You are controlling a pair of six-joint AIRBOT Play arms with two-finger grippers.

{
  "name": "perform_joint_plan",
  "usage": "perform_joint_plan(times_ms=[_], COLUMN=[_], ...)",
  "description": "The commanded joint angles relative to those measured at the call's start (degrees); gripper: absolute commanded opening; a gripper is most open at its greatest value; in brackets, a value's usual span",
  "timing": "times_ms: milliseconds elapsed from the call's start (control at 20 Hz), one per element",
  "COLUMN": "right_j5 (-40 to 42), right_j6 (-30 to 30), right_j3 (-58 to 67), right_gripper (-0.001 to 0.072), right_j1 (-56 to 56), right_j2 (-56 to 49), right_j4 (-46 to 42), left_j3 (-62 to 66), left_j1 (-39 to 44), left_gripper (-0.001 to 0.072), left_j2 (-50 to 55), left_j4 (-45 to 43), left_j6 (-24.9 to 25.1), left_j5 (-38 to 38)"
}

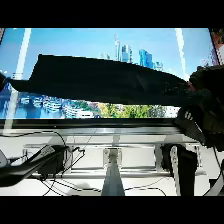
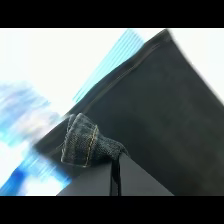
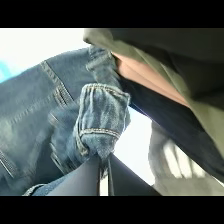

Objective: Fold the clothes and pants, and hang the long-sleeved shirts on hangers.

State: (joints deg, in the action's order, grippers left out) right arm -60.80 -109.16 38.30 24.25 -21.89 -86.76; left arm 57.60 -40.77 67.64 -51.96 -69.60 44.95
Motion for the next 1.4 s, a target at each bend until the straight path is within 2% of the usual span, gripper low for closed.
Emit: perform_joint_plan(times_ms=[0,150,350,500,550,600,650,700,850,950,1050,1100,1150,1200,1250,1350], right_j5=[15.4,26.2,31.4,36.0,38.0,39.1,38.8,38.0,35.0,31.8,28.2,26.5,25.1,23.8,22.9,22.8], right_j6=[-2.4,-2.9,-2.9,-2.8,-2.8,-2.7,-2.1,-1.7,2.2,4.8,9.8,12.2,14.0,15.7,17.2,18.9], right_j3=[-0.4,0.8,5.4,8.4,8.7,8.9,8.9,8.9,9.1,9.7,10.6,11.2,11.8,12.4,13.0,14.0], right_gripper=[0.0027,0.0026,0.0027,0.003,0.0152,0.0583,0.0681,0.0689,0.0688,0.0688,0.0688,0.0688,0.0688,0.0688,0.0688,0.0688], right_j1=[0.0,0.0,0.0,0.0,0.0,0.0,0.0,0.0,0.0,0.0,0.0,0.0,0.0,0.0,0.0,0.0], right_j2=[-11.5,-23.1,-35.2,-41.2,-42.6,-43.7,-43.9,-43.8,-43.5,-43.5,-43.5,-43.5,-43.5,-43.5,-43.5,-43.5], right_j4=[5.7,12.1,17.6,20.3,20.3,20.4,20.3,20.3,20.3,20.3,20.3,20.3,20.3,20.3,20.3,20.3], left_j3=[7.6,17.9,28.6,31.0,31.1,31.1,31.2,31.2,31.1,31.1,31.1,31.1,31.1,30.8,29.7,23.0], left_j1=[9.0,14.0,17.5,19.8,20.3,20.7,20.8,20.8,19.8,18.1,15.3,13.3,11.2,9.5,7.9,5.6], left_gripper=[0.0016,0.0016,0.0017,0.0019,0.003,0.0132,0.0487,0.0703,0.0698,0.0695,0.069,0.0599,0.0382,0.0343,0.0343,0.0342], left_j2=[10.2,20.6,30.9,34.6,35.2,35.4,35.2,34.9,33.5,32.4,31.3,30.7,30.0,29.4,28.3,24.6], left_j4=[0.4,0.4,0.5,1.3,1.3,1.5,1.5,1.4,1.0,1.0,1.0,0.0,-4.1,-9.2,-14.7,-19.8], left_j6=[-4.8,-6.0,-10.0,-9.9,-9.9,-9.8,-9.0,-8.6,-7.5,-7.5,-8.5,-10.6,-12.9,-15.0,-17.4,-20.1], left_j5=[-6.6,-6.7,-8.5,-11.2,-12.2,-12.4,-12.4,-12.4,-10.7,-6.4,-1.3,2.3,7.1,11.7,15.5,17.1])
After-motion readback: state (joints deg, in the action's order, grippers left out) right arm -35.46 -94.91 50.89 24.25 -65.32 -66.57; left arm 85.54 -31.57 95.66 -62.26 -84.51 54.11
